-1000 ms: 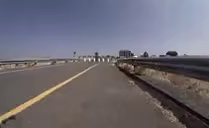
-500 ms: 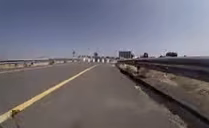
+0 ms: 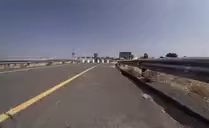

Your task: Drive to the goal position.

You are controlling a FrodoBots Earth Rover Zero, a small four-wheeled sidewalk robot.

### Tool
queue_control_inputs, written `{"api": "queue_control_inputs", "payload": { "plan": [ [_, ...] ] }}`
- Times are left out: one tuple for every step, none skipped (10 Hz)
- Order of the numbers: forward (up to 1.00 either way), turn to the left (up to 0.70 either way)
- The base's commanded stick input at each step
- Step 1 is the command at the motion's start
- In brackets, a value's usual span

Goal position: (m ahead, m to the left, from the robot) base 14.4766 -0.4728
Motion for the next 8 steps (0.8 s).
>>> {"api": "queue_control_inputs", "payload": {
  "plan": [
    [1.0,0.0],
    [1.0,0.0],
    [1.0,0.0],
    [1.0,0.0],
    [1.0,0.0],
    [1.0,0.0],
    [1.0,0.0],
    [1.0,0.0]
  ]
}}
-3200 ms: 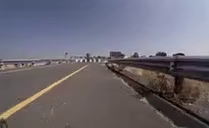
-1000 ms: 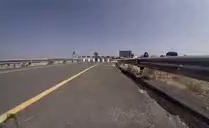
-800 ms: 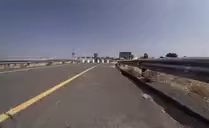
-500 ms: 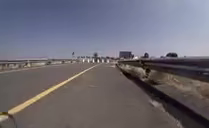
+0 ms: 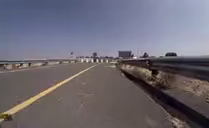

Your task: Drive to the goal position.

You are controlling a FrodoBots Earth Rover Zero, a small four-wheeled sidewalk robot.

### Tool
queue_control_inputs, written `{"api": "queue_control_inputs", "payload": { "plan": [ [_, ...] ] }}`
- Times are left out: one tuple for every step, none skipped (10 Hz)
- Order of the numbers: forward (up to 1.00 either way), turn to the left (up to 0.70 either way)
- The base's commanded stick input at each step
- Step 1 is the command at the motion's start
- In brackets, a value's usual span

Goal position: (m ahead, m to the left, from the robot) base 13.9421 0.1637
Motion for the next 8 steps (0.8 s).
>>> {"api": "queue_control_inputs", "payload": {
  "plan": [
    [1.0,0.0],
    [1.0,0.0],
    [1.0,0.0],
    [1.0,0.0],
    [1.0,0.0],
    [1.0,0.0],
    [1.0,0.07],
    [1.0,0.21]
  ]
}}
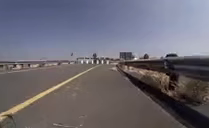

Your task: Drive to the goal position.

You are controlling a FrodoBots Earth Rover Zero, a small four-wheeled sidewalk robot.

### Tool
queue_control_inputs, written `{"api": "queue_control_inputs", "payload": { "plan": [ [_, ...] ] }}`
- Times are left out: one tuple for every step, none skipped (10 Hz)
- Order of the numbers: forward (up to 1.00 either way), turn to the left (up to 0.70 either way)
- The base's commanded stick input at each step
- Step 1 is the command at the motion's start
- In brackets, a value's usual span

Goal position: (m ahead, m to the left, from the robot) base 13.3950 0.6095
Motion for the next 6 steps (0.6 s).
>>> {"api": "queue_control_inputs", "payload": {
  "plan": [
    [1.0,0.2],
    [1.0,0.06],
    [1.0,0.0],
    [1.0,0.0],
    [1.0,0.0],
    [1.0,0.0]
  ]
}}
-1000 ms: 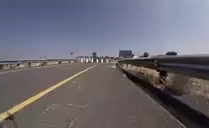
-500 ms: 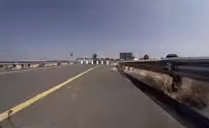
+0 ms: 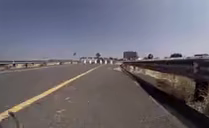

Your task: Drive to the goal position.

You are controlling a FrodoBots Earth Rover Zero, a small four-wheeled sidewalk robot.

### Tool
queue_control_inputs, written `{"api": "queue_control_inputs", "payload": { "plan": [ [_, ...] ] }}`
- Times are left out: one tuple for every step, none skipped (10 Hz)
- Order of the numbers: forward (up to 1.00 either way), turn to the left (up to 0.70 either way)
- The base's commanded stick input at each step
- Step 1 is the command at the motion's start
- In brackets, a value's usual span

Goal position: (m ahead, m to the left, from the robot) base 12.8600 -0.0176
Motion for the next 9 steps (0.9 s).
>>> {"api": "queue_control_inputs", "payload": {
  "plan": [
    [1.0,0.0],
    [1.0,0.0],
    [1.0,0.0],
    [1.0,0.0],
    [1.0,0.0],
    [1.0,0.0],
    [1.0,0.0],
    [1.0,0.0],
    [1.0,0.0]
  ]
}}
